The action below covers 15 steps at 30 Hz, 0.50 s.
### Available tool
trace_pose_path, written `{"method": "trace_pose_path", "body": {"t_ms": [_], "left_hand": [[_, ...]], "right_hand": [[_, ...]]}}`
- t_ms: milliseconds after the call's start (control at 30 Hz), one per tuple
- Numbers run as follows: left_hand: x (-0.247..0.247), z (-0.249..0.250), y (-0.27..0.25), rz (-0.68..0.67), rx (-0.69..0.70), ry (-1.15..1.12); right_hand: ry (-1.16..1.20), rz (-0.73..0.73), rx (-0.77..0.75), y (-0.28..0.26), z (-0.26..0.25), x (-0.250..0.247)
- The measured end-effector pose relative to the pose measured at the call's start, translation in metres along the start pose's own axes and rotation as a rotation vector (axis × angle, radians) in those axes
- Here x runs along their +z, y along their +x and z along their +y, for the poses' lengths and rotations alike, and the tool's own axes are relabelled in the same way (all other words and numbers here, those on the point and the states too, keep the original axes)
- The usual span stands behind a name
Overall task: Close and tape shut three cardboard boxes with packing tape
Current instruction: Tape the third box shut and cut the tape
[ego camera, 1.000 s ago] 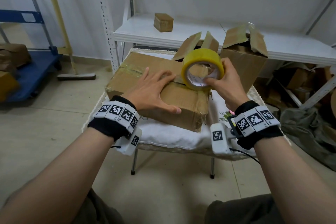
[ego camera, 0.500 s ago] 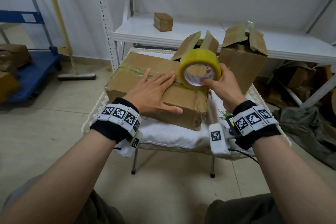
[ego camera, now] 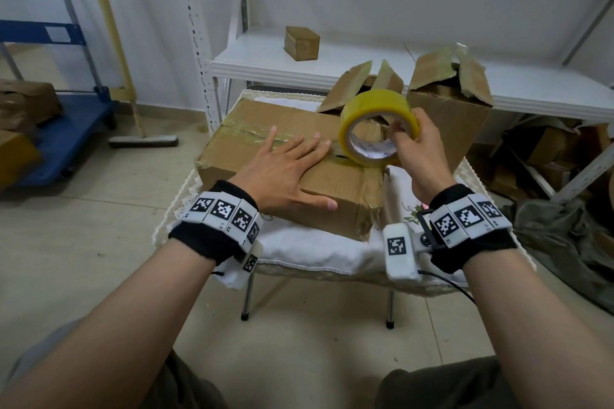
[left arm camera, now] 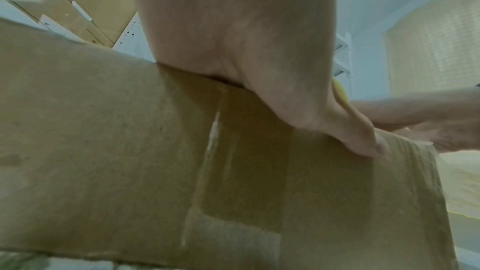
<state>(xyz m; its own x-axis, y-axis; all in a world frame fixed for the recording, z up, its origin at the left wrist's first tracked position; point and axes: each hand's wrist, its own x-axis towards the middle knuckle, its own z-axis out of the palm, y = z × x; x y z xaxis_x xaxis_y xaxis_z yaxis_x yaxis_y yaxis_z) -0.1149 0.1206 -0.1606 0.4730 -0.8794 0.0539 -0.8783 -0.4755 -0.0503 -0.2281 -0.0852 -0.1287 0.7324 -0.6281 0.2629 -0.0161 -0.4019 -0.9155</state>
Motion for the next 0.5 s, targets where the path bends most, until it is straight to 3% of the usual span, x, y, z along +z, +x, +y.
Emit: {"method": "trace_pose_path", "body": {"t_ms": [500], "left_hand": [[-0.011,0.024,0.001,0.037,0.035,-0.020]], "right_hand": [[-0.002,-0.083,0.155,-0.003,0.004,0.001]]}}
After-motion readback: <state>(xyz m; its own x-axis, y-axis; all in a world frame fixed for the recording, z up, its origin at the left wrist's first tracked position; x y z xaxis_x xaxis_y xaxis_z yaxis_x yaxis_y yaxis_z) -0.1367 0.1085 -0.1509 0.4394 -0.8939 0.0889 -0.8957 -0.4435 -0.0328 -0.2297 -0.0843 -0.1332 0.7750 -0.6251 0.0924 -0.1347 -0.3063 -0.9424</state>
